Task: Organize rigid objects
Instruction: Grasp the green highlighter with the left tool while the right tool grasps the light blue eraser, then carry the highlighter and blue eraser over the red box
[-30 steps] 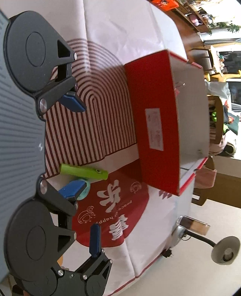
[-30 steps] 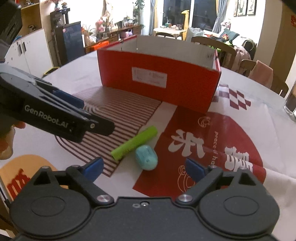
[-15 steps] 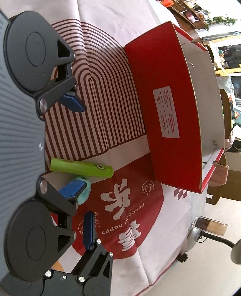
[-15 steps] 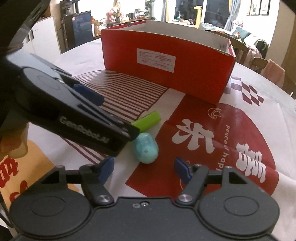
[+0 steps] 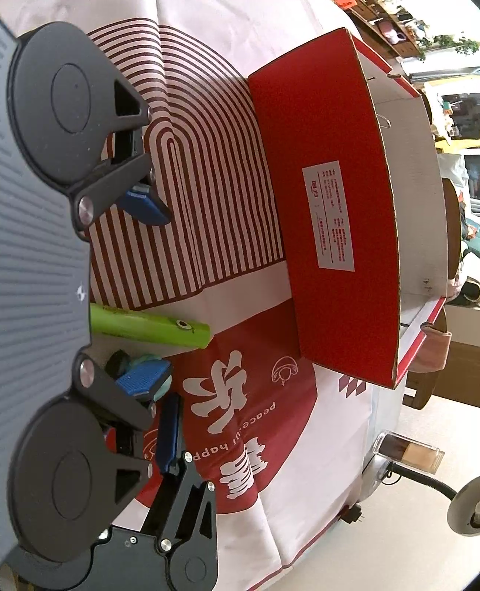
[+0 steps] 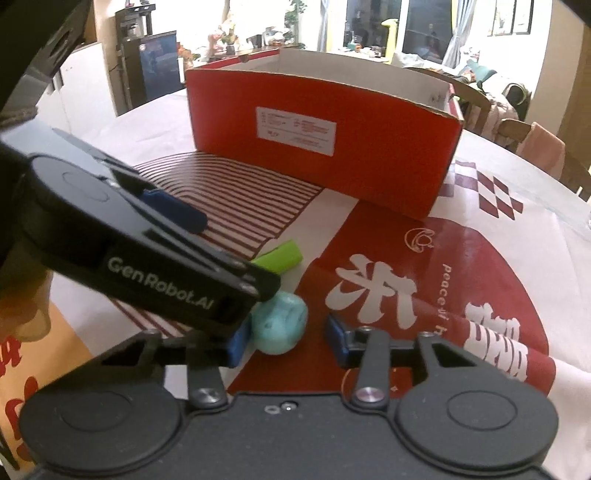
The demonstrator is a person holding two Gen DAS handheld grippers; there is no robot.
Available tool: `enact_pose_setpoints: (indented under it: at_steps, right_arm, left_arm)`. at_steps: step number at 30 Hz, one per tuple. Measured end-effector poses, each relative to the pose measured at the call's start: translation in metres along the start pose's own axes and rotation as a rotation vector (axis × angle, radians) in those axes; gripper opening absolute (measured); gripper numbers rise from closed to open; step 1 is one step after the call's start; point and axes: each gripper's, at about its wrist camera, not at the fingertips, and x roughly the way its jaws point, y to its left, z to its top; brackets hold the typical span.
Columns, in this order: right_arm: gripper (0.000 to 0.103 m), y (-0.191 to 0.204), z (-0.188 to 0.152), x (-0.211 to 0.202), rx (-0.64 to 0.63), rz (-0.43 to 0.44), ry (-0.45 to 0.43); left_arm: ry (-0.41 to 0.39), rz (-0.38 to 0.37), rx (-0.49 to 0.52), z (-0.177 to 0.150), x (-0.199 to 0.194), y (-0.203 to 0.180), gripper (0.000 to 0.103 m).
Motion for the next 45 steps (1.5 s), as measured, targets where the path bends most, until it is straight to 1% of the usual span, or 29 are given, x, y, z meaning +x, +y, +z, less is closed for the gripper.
enact_pose_setpoints:
  at_steps: [1, 5, 7, 9, 11, 12, 13, 14, 15, 16, 18, 20, 21, 22, 26, 33, 37, 45]
  right_arm:
    - [0.032, -0.001, 0.000, 0.000, -0.001, -0.010, -0.002]
    - [0.031, -0.009, -0.004, -0.003, 0.013, 0.002, -0.002]
    - [0.031, -0.012, -0.006, -0.005, 0.011, 0.005, -0.002]
    - [0.031, -0.014, -0.008, -0.007, 0.015, 0.007, -0.001]
    - [0.031, -0.015, -0.009, -0.007, 0.016, 0.009, 0.000]
    - [0.031, -0.015, -0.010, -0.008, 0.017, 0.010, 0.000]
    - [0.031, -0.015, -0.010, -0.008, 0.018, 0.009, -0.001]
    - [0.031, -0.015, -0.010, -0.008, 0.018, 0.008, -0.001]
    - [0.031, -0.015, -0.010, -0.008, 0.018, 0.008, -0.002]
    - [0.031, -0.015, -0.010, -0.007, 0.019, 0.008, -0.002]
    - [0.031, -0.015, -0.010, -0.007, 0.021, 0.010, -0.002]
    - [0.031, -0.015, -0.010, -0.007, 0.024, 0.009, -0.001]
    - [0.031, -0.015, -0.009, -0.007, 0.026, 0.008, 0.000]
    - [0.031, -0.015, -0.009, -0.007, 0.029, 0.007, 0.002]
    - [0.031, -0.015, -0.007, -0.008, 0.042, 0.000, 0.007]
    - [0.031, -0.018, 0.000, -0.015, 0.100, -0.020, 0.011]
    - [0.031, -0.017, 0.010, -0.028, 0.136, -0.019, -0.009]
    - [0.031, -0.006, 0.037, -0.056, 0.141, -0.031, -0.044]
  left_arm:
    - [0.000, 0.001, 0.000, 0.000, 0.000, 0.000, 0.080]
    - [-0.003, 0.002, 0.004, -0.001, 0.000, 0.000, 0.080]
    - [-0.005, 0.006, 0.017, -0.002, 0.000, -0.002, 0.071]
    - [-0.006, 0.009, 0.025, -0.003, 0.001, -0.003, 0.069]
    - [-0.009, 0.008, 0.032, -0.004, 0.001, -0.005, 0.065]
    - [-0.010, 0.012, 0.042, -0.004, 0.001, -0.007, 0.058]
    - [-0.011, 0.017, 0.053, -0.005, 0.002, -0.009, 0.054]
    - [-0.013, 0.017, 0.063, -0.006, 0.002, -0.010, 0.052]
    - [-0.015, 0.016, 0.075, -0.007, 0.002, -0.013, 0.048]
    - [-0.016, 0.015, 0.089, -0.008, 0.002, -0.016, 0.041]
    - [-0.019, 0.019, 0.122, -0.010, 0.002, -0.022, 0.034]
    - [-0.019, 0.015, 0.138, -0.011, 0.002, -0.025, 0.029]
    - [-0.019, 0.017, 0.141, -0.011, 0.002, -0.027, 0.020]
    - [-0.016, 0.017, 0.143, -0.011, 0.003, -0.027, 0.016]
    - [-0.012, 0.013, 0.141, -0.010, 0.000, -0.028, 0.016]
    - [-0.018, 0.010, 0.119, -0.004, -0.013, -0.025, 0.016]
    - [-0.030, 0.012, 0.106, -0.002, -0.026, -0.021, 0.016]
    - [-0.074, 0.017, 0.054, 0.011, -0.059, -0.008, 0.016]
